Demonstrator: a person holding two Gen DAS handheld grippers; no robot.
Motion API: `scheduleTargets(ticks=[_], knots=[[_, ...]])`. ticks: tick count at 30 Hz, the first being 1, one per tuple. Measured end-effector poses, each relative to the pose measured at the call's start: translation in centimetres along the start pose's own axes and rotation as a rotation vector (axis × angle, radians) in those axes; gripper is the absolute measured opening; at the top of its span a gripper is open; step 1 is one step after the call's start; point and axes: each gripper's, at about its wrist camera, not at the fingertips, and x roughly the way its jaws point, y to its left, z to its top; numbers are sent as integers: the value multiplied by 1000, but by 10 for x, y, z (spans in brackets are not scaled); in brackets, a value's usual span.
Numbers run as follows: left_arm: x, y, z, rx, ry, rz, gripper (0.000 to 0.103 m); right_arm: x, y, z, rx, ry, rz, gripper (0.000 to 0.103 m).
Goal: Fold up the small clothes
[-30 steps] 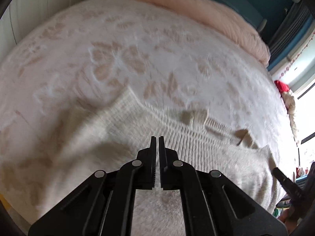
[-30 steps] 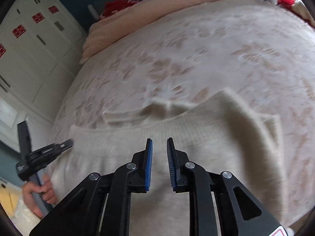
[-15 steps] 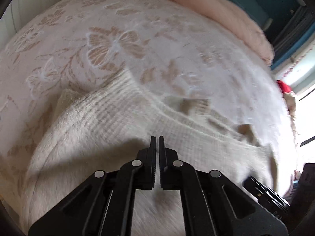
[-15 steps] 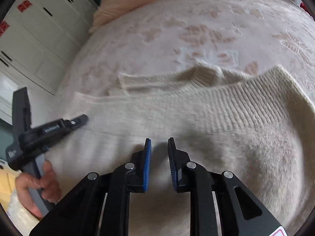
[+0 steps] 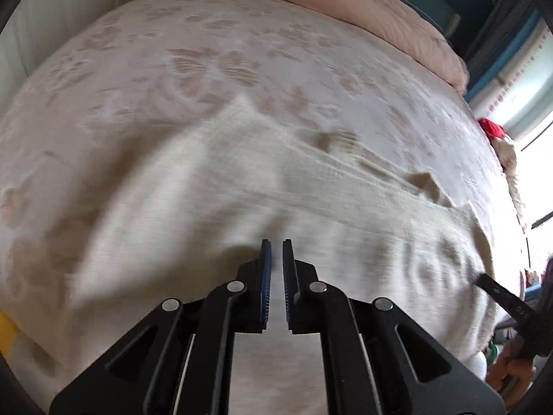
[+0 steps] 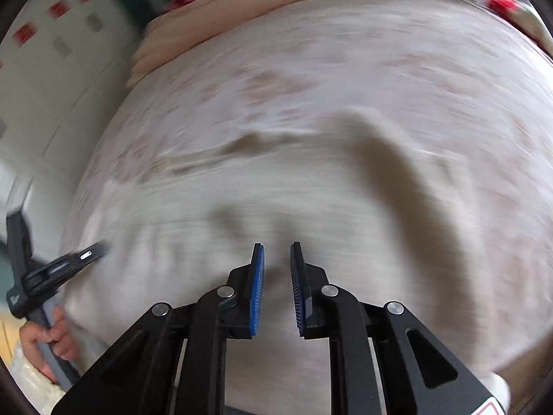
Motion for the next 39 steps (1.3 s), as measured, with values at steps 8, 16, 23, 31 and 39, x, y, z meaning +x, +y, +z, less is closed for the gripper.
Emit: scheduleTargets(ticks=[8, 16, 23, 31, 39], knots=[[-5, 31, -8, -84, -5, 22, 7, -27, -22, -12, 55, -42, 0, 13], [-86, 61, -64, -225, -115, -20, 47, -34, 113, -57, -240, 38, 184, 12], [-96, 110, -110, -447, -96, -110, 47, 29, 193, -69, -376, 159, 123, 11], [-69, 112, -102, -542, -63, -153, 72, 56, 198, -76, -376, 196, 69, 7], [-45, 125, -94, -689, -45, -266, 24, 63, 197, -72, -360, 221, 80, 6]])
